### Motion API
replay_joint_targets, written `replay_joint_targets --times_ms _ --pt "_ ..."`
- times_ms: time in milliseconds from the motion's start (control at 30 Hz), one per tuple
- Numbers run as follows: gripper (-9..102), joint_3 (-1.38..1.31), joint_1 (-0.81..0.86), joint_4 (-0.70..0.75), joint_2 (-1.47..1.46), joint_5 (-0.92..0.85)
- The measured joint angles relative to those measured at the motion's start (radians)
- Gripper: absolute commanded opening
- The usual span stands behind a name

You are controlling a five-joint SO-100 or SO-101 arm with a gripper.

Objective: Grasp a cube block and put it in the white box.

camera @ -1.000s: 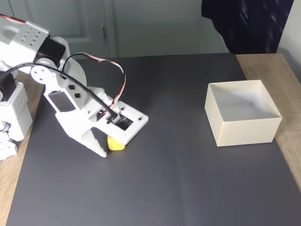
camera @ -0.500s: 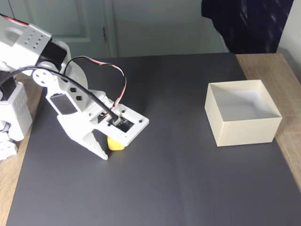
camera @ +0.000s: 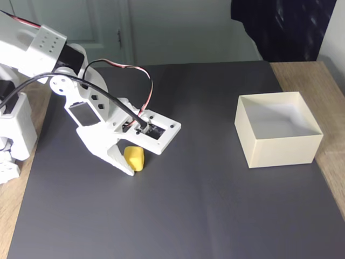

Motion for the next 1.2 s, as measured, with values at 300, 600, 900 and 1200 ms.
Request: replay_joint_targets --times_ms 300,600,900,1200 --pt "44 -0.003 -0.005 0.063 0.020 -0.006" --pt "41 -0.003 -0.005 0.193 0.067 0.052" --pt "23 -0.003 0.009 0.213 0.077 0.115" --pt "11 -0.005 0.044 0.222 0.077 0.164"
